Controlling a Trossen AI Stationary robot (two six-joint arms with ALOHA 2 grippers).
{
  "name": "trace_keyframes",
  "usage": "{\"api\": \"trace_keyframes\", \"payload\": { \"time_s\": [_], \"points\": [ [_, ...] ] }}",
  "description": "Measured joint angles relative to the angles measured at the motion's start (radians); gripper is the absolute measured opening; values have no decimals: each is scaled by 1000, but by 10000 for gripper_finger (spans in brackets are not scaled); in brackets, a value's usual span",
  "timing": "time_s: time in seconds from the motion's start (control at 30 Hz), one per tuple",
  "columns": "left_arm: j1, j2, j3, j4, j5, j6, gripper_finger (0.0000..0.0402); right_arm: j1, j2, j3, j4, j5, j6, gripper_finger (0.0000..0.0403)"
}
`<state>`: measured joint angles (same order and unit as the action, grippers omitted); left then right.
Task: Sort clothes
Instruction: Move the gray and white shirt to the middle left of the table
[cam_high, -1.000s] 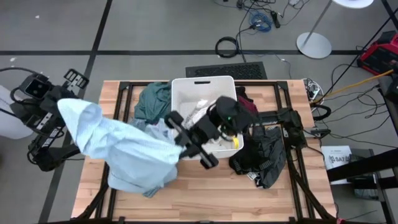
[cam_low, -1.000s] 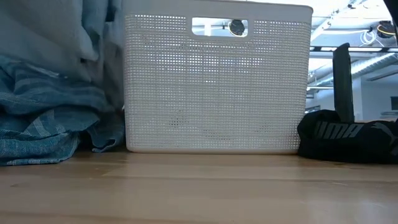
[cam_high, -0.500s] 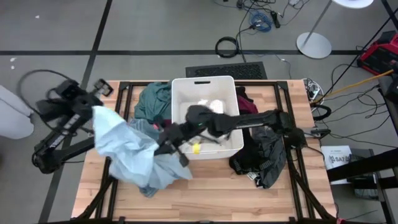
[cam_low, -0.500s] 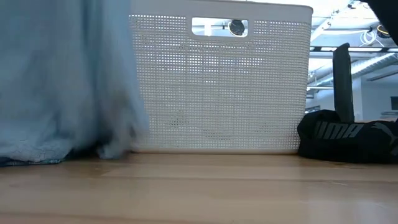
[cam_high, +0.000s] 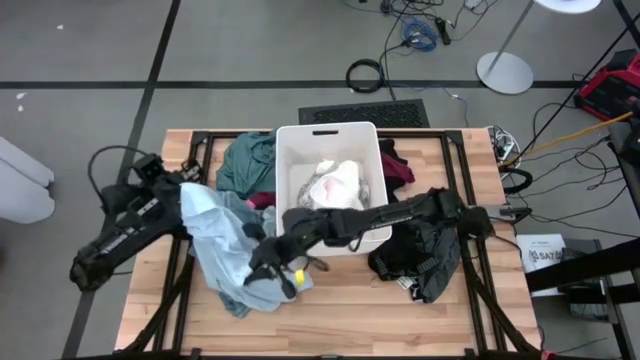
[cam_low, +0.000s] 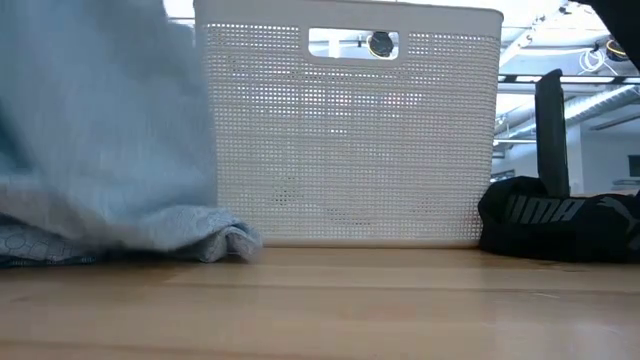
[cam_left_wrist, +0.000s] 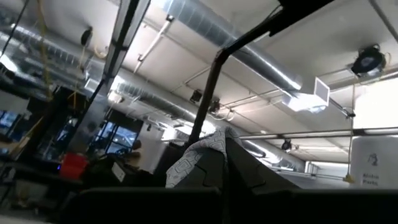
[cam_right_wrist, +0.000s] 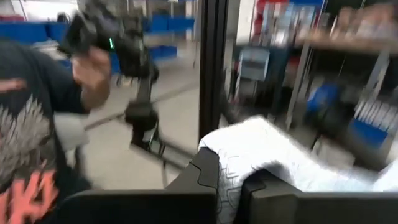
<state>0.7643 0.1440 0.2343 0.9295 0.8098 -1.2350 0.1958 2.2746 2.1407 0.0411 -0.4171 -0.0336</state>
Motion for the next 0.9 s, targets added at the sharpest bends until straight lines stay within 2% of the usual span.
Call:
{"api": "trace_keyframes", "payload": {
  "time_s": [0.13, 0.27, 0.47, 0.57, 0.77, 0.9],
  "points": [
    [0, -20, -51, -52, 1, -9, 1, 5, 54, -3, -102, 16, 29, 0],
    [0, -19, -64, -129, 1, 20, 0, -3, 78, -3, -201, 156, 16, 0],
    [0, -19, -64, -137, 1, 40, 0, -3, 63, -2, -332, 304, -127, 16],
    [0, -19, -63, -138, 1, 41, 0, 3, 38, -2, -345, 316, -171, 54],
    [0, -19, -63, -144, 1, 46, 0, 2, -43, -1, -353, 319, -168, 166],
    [0, -19, -62, -202, 13, 73, 0, 2, -130, -3, -397, 319, -213, 224]
  ]
}}
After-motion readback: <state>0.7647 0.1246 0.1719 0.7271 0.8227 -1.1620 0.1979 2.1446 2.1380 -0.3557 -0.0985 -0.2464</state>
